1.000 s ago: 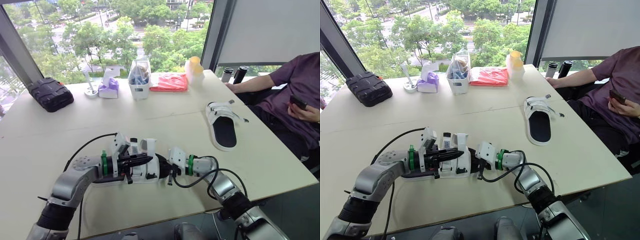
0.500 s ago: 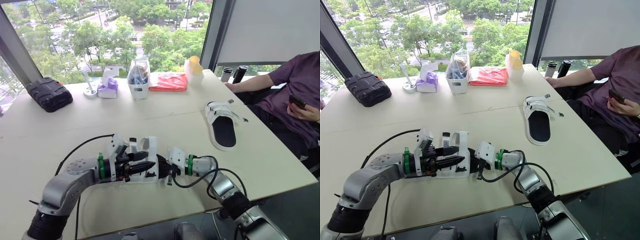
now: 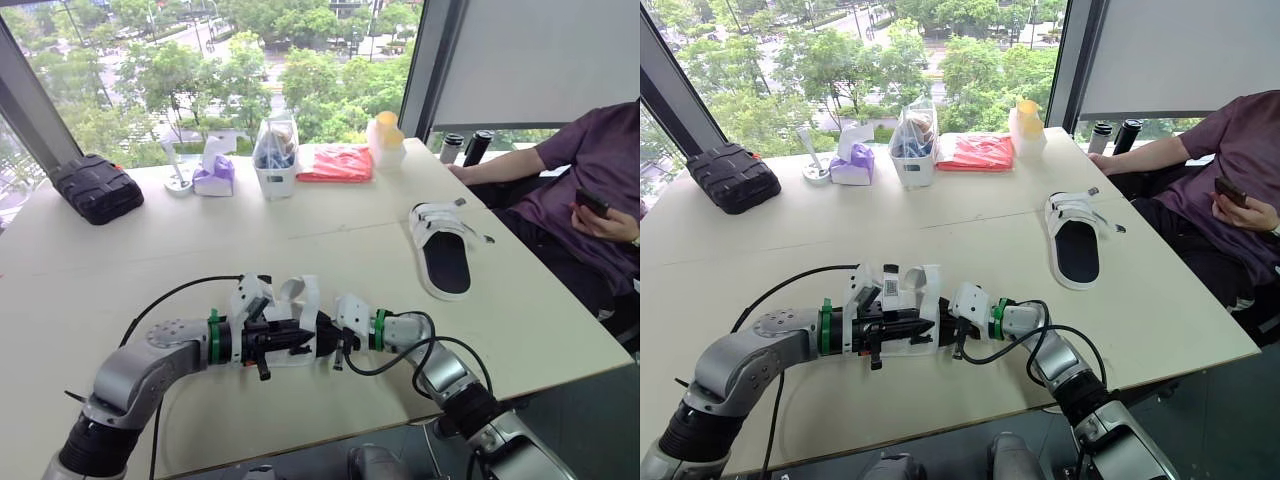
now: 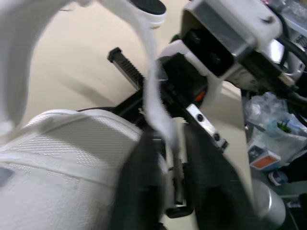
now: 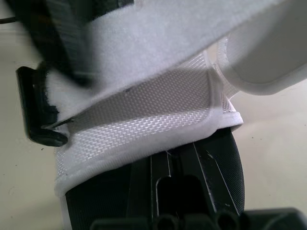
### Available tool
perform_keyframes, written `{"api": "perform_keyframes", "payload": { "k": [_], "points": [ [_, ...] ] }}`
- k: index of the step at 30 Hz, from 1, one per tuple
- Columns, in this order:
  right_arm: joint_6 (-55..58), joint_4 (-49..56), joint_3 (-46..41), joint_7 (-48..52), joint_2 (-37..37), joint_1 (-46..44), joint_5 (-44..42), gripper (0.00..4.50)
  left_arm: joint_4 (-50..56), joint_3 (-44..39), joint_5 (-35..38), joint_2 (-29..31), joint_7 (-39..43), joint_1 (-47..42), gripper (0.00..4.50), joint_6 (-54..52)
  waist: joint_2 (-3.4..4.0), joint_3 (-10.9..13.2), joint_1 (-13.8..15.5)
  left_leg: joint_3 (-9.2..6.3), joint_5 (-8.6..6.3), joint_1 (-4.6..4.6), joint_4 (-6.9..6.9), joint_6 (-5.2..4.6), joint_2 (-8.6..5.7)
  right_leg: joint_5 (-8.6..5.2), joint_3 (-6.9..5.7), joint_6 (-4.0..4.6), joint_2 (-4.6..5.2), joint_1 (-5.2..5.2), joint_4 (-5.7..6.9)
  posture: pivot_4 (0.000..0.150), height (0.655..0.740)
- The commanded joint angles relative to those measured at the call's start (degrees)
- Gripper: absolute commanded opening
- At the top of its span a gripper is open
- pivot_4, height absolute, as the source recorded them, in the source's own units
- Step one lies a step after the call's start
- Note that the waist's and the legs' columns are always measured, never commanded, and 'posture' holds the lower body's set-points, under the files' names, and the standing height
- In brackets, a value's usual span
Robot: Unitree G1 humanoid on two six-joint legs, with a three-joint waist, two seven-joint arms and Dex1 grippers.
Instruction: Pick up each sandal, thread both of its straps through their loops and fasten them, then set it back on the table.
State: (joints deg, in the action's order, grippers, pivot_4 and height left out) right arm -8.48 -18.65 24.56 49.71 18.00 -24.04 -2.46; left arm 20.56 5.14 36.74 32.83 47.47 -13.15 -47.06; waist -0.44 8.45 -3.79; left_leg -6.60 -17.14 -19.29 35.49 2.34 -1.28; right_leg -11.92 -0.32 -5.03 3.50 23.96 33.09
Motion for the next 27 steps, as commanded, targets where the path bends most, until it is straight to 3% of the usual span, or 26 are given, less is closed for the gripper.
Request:
{"api": "perform_keyframes", "payload": {
  "k": [1, 8, 18, 27],
  "points": [
    [4.8, -10.5, 3.0, -1.8, 1.7, 3.9, 6.8, 0.0, 0.0, -0.2, 0.2, -0.6, 0.0, -1.0, 0.03, 0.7, 0.0, 0.0, 0.1, -0.01, 0.0, -0.02, 0.0, -0.01, 0.0, 0.0, 0.01, 0.0, 0.0, -0.07, 0.0, 0.15, 0.74],
    [4.7, -11.0, 3.1, -2.0, 1.4, 3.6, 6.8, 0.0, -1.9, -7.3, 8.9, -4.5, -3.3, -0.6, 0.03, -5.8, -0.01, 0.0, 0.1, -0.01, -0.05, 0.0, 0.01, 0.09, 0.0, 0.0, 0.0, 0.0, 0.01, -0.15, -0.01, 0.15, 0.74],
    [4.7, -11.3, 3.3, -2.0, 1.1, 3.5, 6.8, 0.0, 0.8, -7.3, 8.9, -4.9, -4.0, 4.6, 0.03, -4.1, 0.01, 0.0, 0.0, -0.03, -0.07, 0.03, 0.01, 0.11, 0.02, 0.0, 0.01, 0.0, 0.02, -0.21, 0.02, 0.15, 0.74],
    [4.9, -11.0, 3.5, -1.6, 1.2, 3.7, 6.8, 0.0, 0.6, -10.0, 15.0, -8.6, -7.7, 5.7, 0.03, -6.9, -0.02, 0.0, 0.0, -0.01, -0.08, 0.03, 0.02, 0.14, 0.01, 0.0, -0.01, 0.0, 0.02, 0.06, -0.02, 0.15, 0.74]
  ]
}}
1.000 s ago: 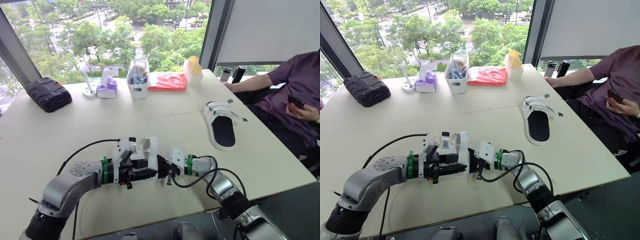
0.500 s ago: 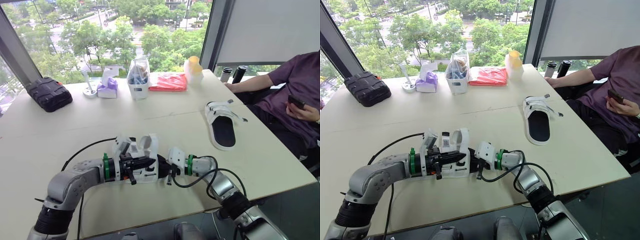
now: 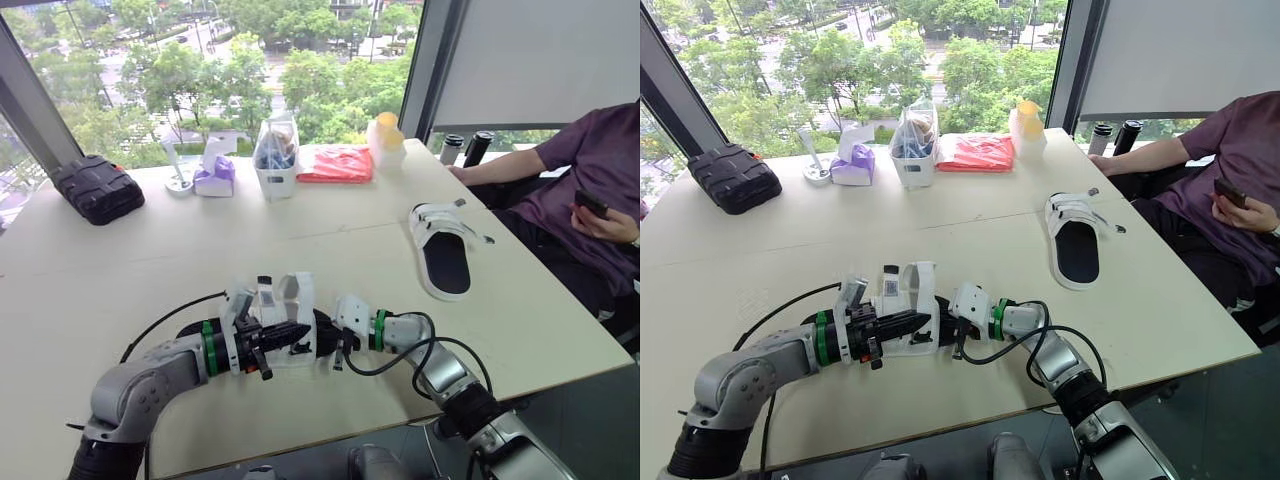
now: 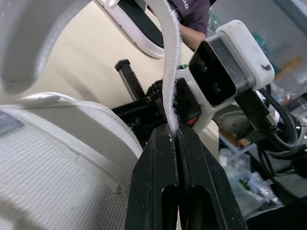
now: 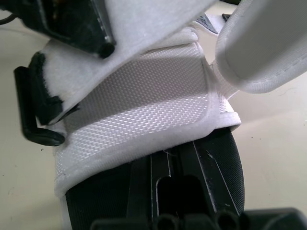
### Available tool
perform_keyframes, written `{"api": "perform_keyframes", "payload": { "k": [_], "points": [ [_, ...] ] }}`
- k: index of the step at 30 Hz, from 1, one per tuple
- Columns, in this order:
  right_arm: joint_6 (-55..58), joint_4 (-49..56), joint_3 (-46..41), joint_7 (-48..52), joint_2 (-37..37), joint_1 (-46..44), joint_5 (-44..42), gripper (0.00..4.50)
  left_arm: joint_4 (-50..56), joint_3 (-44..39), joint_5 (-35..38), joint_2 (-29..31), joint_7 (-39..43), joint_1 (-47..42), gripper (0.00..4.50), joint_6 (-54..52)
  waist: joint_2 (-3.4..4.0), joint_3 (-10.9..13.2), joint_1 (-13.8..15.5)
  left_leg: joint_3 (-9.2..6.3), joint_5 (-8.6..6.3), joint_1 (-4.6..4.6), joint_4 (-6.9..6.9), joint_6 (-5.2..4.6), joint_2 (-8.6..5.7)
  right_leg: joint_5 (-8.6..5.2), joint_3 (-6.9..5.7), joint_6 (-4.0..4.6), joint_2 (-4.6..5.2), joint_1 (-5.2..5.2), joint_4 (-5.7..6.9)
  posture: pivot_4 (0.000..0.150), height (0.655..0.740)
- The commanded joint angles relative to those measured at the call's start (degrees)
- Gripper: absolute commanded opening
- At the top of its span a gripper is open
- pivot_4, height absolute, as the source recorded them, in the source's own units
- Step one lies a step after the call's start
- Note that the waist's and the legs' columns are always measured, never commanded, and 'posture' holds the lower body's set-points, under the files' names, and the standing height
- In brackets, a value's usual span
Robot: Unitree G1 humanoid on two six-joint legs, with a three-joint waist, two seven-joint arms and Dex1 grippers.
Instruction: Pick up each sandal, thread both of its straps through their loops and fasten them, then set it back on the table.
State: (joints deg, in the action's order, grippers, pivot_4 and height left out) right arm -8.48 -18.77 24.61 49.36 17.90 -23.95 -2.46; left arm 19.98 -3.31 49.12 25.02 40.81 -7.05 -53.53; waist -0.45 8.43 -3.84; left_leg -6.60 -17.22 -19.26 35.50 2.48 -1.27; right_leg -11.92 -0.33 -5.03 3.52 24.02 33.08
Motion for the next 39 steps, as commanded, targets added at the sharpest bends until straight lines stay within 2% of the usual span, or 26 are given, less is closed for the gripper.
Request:
{"api": "perform_keyframes", "payload": {
  "k": [1, 9, 23, 32, 39],
  "points": [
    [4.9, -10.8, 3.5, -1.2, 1.3, 3.7, 6.8, 0.0, 1.2, -1.2, 2.1, -0.5, -0.9, -0.3, 0.03, -0.2, -0.01, 0.0, 0.0, 0.0, 0.0, -0.03, 0.0, 0.0, 0.0, 0.0, 0.0, 0.0, 0.01, -0.02, 0.0, 0.15, 0.74],
    [5.2, -9.8, 3.7, -0.9, 1.7, 4.4, 6.8, 0.0, -0.5, 0.6, -1.5, 0.9, 1.2, 1.0, 0.03, 3.5, 0.0, 0.0, 0.0, 0.01, 0.0, -0.01, 0.0, -0.01, -0.01, 0.0, 0.0, 0.0, -0.01, -0.02, 0.0, 0.15, 0.74],
    [5.8, -8.6, 3.9, -0.6, 2.0, 5.1, 6.7, 0.0, -5.3, 5.4, -6.4, 4.8, 9.6, 2.4, 0.03, 8.7, 0.14, -0.1, 0.0, 0.03, 0.0, -0.02, 0.0, 0.0, -0.01, 0.0, 0.0, 0.01, 0.0, 0.02, -0.01, 0.15, 0.74],
    [6.1, -7.5, 3.9, 0.2, 3.0, 5.9, 6.7, 0.0, -7.3, 9.9, -16.6, 5.0, 9.3, 4.8, 0.03, 20.1, 0.35, -0.7, 0.1, 0.02, -0.18, -0.02, 0.0, 0.3, 0.0, -0.03, 0.0, 0.06, 0.05, -0.03, -0.02, 0.15, 0.74],
    [6.2, -7.8, 3.8, 0.6, 3.1, 5.0, 6.7, 0.0, -6.7, 10.9, -16.9, 5.7, 10.4, 5.8, 0.03, 21.1, 0.29, -0.7, 0.4, 0.03, -0.2, -0.02, 0.0, 0.33, 0.0, -0.04, 0.0, 0.06, 0.07, -0.03, -0.04, 0.15, 0.74]
  ]
}}
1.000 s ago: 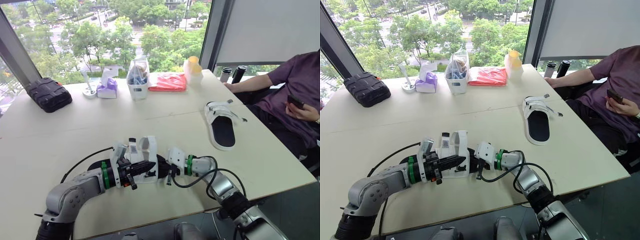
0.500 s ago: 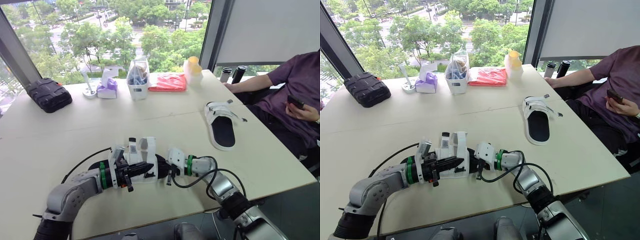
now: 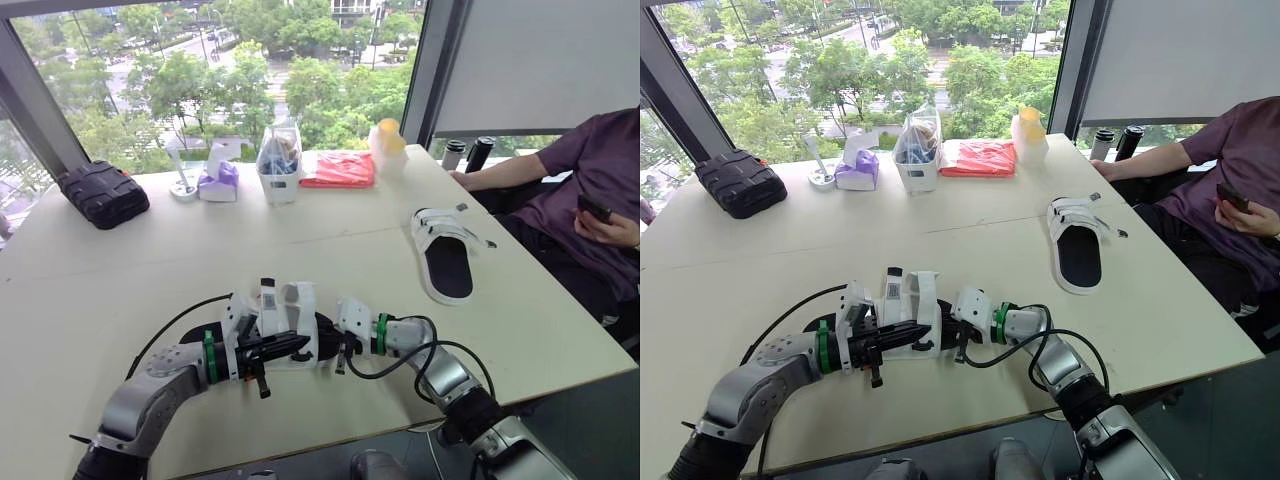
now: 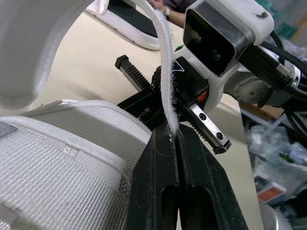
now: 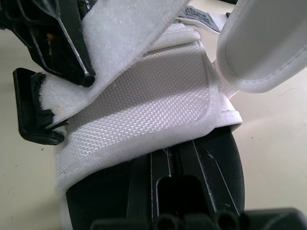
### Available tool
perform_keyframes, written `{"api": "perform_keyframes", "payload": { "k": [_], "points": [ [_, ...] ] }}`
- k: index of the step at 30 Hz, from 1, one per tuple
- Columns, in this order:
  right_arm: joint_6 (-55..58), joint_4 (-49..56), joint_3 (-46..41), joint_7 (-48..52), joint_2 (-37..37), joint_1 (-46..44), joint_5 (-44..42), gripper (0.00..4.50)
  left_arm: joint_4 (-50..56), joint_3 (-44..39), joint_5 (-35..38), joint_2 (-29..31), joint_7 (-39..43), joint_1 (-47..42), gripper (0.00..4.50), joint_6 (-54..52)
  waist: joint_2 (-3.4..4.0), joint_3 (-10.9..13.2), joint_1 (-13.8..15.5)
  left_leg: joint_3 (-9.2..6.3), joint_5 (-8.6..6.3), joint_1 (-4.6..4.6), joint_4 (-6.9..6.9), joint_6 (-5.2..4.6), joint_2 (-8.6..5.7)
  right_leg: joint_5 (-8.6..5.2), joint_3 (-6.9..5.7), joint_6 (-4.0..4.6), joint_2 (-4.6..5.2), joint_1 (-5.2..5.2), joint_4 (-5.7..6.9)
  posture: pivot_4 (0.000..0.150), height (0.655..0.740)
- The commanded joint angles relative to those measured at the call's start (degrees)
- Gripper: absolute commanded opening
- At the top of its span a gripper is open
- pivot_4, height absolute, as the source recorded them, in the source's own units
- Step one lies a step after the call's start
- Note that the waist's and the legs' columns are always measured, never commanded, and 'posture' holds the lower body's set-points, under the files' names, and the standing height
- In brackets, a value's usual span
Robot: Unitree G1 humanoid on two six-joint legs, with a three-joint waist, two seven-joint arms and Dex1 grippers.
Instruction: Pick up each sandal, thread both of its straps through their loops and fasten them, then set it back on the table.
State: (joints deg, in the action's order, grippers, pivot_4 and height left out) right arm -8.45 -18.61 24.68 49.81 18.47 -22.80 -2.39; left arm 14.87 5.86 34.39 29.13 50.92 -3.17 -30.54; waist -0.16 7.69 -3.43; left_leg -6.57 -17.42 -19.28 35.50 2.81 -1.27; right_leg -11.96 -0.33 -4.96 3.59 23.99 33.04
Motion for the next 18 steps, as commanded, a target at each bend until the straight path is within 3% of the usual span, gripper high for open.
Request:
{"api": "perform_keyframes", "payload": {
  "k": [1, 5, 8, 13, 18],
  "points": [
    [6.2, -8.0, 3.7, 0.2, 2.5, 3.7, 6.7, 0.0, -1.2, 1.8, -1.7, 2.2, 1.0, 2.1, 0.03, -2.5, -0.01, 0.0, 0.0, 0.0, 0.0, 0.0, 0.0, 0.0, 0.0, 0.0, 0.0, 0.0, 0.0, 0.0, 0.0, 0.15, 0.74],
    [5.9, -8.5, 3.7, 0.1, 2.4, 3.5, 6.8, 0.0, -1.3, 0.0, 0.1, 2.0, 0.5, 0.6, 1.23, -3.7, 0.02, 0.0, -0.1, 0.01, -0.03, 0.0, 0.0, 0.04, -0.01, -0.01, -0.01, 0.0, -0.01, 0.01, -0.05, 0.15, 0.74],
    [5.8, -8.5, 3.7, 0.0, 2.4, 3.4, 6.8, 0.0, -0.4, -3.1, 3.5, 0.7, -1.8, -1.5, 2.7, -6.3, -0.01, 0.0, -0.1, 0.01, -0.06, -0.01, 0.0, 0.09, -0.01, -0.01, -0.01, 0.0, -0.01, 0.01, -0.05, 0.15, 0.74],
    [5.6, -9.2, 3.6, -0.2, 2.1, 3.0, 6.8, 0.0, 2.8, -5.9, 8.5, 0.3, -3.6, -3.6, 2.7, -11.2, -0.1, 0.1, 0.0, -0.01, -0.05, 0.0, 0.0, 0.08, -0.01, -0.01, -0.01, 0.0, -0.05, 0.04, -0.01, 0.15, 0.74],
    [5.5, -10.2, 3.7, -0.6, 1.3, 2.2, 7.0, 0.0, 1.1, -3.9, 6.7, -1.5, -4.8, -6.8, 2.7, -11.2, -0.16, 0.1, 0.1, -0.01, -0.04, 0.01, 0.01, 0.06, -0.01, 0.0, -0.01, 0.0, -0.06, 0.01, 0.02, 0.15, 0.74]
  ]
}}
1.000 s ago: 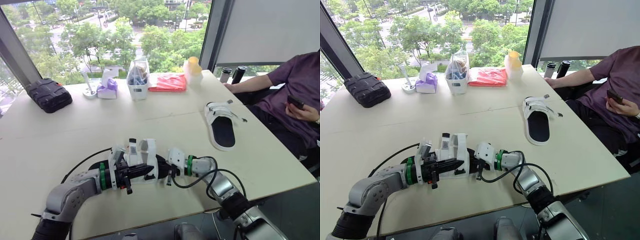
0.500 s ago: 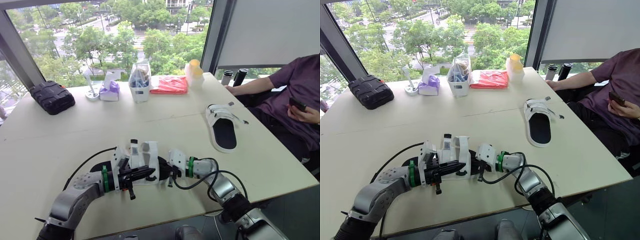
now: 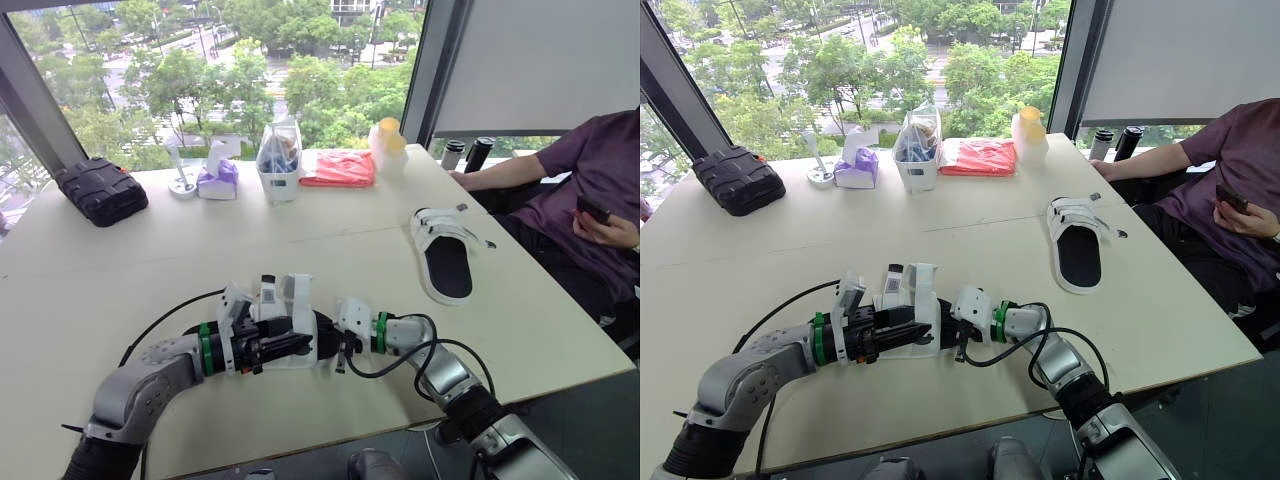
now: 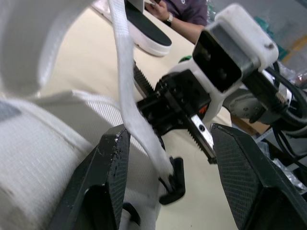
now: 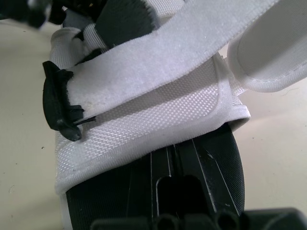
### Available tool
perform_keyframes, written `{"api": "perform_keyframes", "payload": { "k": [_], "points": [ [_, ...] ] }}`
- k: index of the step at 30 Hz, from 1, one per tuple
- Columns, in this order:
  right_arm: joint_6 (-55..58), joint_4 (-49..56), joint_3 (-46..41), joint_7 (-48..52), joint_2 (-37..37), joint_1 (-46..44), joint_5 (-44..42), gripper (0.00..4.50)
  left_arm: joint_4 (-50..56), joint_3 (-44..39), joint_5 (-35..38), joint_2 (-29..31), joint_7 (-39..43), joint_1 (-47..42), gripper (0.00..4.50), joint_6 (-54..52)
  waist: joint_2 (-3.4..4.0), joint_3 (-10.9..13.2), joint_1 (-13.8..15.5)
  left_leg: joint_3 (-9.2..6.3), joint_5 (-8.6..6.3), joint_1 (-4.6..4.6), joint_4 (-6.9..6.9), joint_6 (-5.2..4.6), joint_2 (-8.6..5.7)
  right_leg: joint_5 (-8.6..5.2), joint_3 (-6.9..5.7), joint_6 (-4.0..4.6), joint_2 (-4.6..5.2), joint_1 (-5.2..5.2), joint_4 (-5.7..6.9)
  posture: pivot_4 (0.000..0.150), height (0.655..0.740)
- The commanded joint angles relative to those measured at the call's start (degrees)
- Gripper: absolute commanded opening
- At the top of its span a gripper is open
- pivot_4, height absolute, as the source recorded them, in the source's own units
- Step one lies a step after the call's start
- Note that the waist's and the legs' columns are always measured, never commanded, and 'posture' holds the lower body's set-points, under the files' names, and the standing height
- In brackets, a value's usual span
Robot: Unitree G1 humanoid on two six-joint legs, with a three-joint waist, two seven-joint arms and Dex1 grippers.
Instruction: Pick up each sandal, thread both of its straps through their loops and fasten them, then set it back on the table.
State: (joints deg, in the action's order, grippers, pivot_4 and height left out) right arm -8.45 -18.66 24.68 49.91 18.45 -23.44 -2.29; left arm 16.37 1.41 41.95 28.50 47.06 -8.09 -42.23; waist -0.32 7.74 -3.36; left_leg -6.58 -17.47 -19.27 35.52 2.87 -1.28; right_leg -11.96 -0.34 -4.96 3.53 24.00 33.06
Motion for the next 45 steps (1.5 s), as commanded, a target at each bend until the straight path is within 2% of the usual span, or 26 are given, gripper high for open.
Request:
{"api": "perform_keyframes", "payload": {
  "k": [1, 4, 6, 7, 11, 17, 21, 29, 33, 34, 35, 38, 40, 42, 45],
  "points": [
    [5.5, -10.2, 3.7, -0.8, 1.2, 2.8, 6.9, 0.0, -1.5, 1.0, -1.6, -1.4, -0.8, -2.5, 2.7, 1.0, -0.02, 0.0, 0.0, 0.0, 0.0, 0.0, 0.0, 0.0, -0.01, 0.0, 0.0, 0.0, -0.01, -0.02, 0.02, 0.15, 0.74],
    [5.6, -10.1, 3.6, -1.0, 1.1, 2.9, 6.9, 0.0, -4.5, 1.3, -3.3, -3.2, -1.4, -4.2, 2.7, 2.5, -0.01, 0.0, 0.0, 0.01, 0.06, 0.0, 0.0, -0.1, -0.01, 0.0, 0.0, 0.0, -0.04, -0.24, 0.04, 0.15, 0.74],
    [5.6, -9.9, 3.6, -1.0, 1.2, 3.2, 7.0, 0.0, -5.5, 1.1, -3.7, -3.6, -0.9, -4.9, 2.21, 2.9, -0.02, 0.0, 0.1, 0.0, 0.07, 0.05, 0.0, -0.12, -0.01, 0.0, 0.0, 0.0, -0.04, -0.28, 0.04, 0.15, 0.74],
    [5.7, -9.7, 3.6, -1.1, 1.2, 3.3, 7.0, 0.0, -5.6, 1.0, -3.7, -3.5, -0.6, -5.0, 1.89, 2.8, -0.04, 0.0, 0.1, 0.0, 0.06, 0.05, 0.0, -0.11, -0.01, 0.0, 0.0, 0.0, -0.05, -0.31, 0.03, 0.15, 0.74],
    [5.7, -9.4, 3.5, -1.2, 1.3, 3.9, 7.0, 0.0, -5.1, 1.1, -3.5, -2.4, 1.4, -5.0, 0.02, 2.1, -0.04, 0.0, 0.1, 0.0, 0.0, 0.07, 0.0, 0.0, -0.01, 0.0, 0.0, 0.0, -0.05, -0.31, 0.04, 0.15, 0.74],
    [5.7, -9.3, 3.6, -1.4, 1.3, 4.1, 7.2, 0.0, -2.2, 2.6, -3.6, 1.2, 5.8, -2.9, 0.02, 1.4, -0.03, 0.0, -0.1, 0.01, -0.01, 0.07, 0.0, 0.02, 0.0, 0.0, 0.0, 0.01, -0.04, -0.15, 0.02, 0.15, 0.74],
    [5.6, -9.6, 3.6, -1.3, 1.2, 3.8, 7.2, 0.0, -0.8, 5.5, -7.0, 3.9, 7.6, -0.6, 0.02, 3.6, 0.02, 0.0, -0.4, 0.0, -0.02, 0.06, 0.0, 0.03, 0.01, -0.01, 0.0, 0.01, -0.02, -0.07, 0.02, 0.15, 0.74],
    [5.3, -9.9, 3.7, -1.2, 1.2, 3.8, 7.2, 0.0, -1.7, 7.6, -11.3, 4.3, 7.2, 0.7, 0.02, 8.0, 0.05, 0.0, -0.5, 0.0, -0.02, 0.02, 0.0, 0.03, 0.01, -0.01, 0.0, 0.02, 0.01, -0.01, 0.0, 0.15, 0.74],
    [5.4, -9.9, 3.7, -1.2, 1.2, 3.9, 7.3, 0.0, -1.2, 6.1, -9.2, 3.2, 7.0, 0.1, 0.02, 7.0, 0.06, 0.0, -0.4, -0.01, -0.02, 0.02, 0.0, 0.03, 0.02, -0.01, 0.0, 0.02, 0.01, -0.01, 0.0, 0.15, 0.74],
    [5.3, -10.0, 3.7, -1.1, 1.3, 3.9, 7.3, 0.0, -0.8, 5.6, -8.5, 3.3, 7.1, 0.0, 0.56, 6.3, 0.05, 0.0, -0.4, -0.01, -0.02, 0.01, 0.0, 0.03, 0.02, -0.01, 0.0, 0.02, 0.01, -0.01, 0.0, 0.15, 0.74],
    [5.3, -10.0, 3.7, -1.1, 1.3, 3.9, 7.3, 0.0, -0.6, 5.4, -8.0, 3.4, 7.2, 0.0, 0.8, 5.8, 0.04, 0.0, -0.4, -0.01, -0.02, 0.02, 0.0, 0.03, 0.02, -0.01, 0.0, 0.02, 0.01, -0.01, 0.0, 0.15, 0.74],
    [5.4, -10.1, 3.7, -1.1, 1.3, 3.8, 7.3, 0.0, 1.9, 2.0, -6.4, 4.6, 5.6, 0.7, 2.15, 4.8, 0.04, 0.0, -0.5, 0.0, -0.02, 0.01, 0.0, 0.03, 0.02, -0.01, 0.0, 0.02, 0.01, 0.0, 0.0, 0.15, 0.74],
    [5.4, -9.9, 3.7, -1.0, 1.4, 3.9, 7.2, 0.0, 6.5, -1.7, -4.0, 7.5, 5.5, 3.6, 3.16, 3.0, 0.04, 0.0, -0.7, -0.01, -0.02, 0.01, 0.0, 0.03, 0.03, -0.01, 0.0, 0.02, 0.01, 0.05, 0.0, 0.15, 0.74],
    [5.2, -10.1, 3.7, -0.8, 1.6, 3.8, 7.3, 0.0, 11.9, -5.0, -1.0, 11.3, 6.9, 8.2, 3.96, 0.9, 0.03, 0.0, -0.6, 0.01, -0.02, -0.01, -0.01, 0.03, 0.11, -0.01, 0.01, 0.02, 0.04, 0.13, 0.01, 0.15, 0.74],
    [4.6, -11.1, 3.7, -0.5, 1.7, 3.5, 7.3, 0.0, 17.9, -7.5, 1.6, 15.5, 7.9, 14.6, 3.96, -1.0, 0.11, 0.0, -0.6, 0.0, -0.03, 0.0, -0.02, 0.03, 0.14, -0.01, 0.01, 0.02, 0.06, 0.32, 0.03, 0.15, 0.74]
  ]
}}
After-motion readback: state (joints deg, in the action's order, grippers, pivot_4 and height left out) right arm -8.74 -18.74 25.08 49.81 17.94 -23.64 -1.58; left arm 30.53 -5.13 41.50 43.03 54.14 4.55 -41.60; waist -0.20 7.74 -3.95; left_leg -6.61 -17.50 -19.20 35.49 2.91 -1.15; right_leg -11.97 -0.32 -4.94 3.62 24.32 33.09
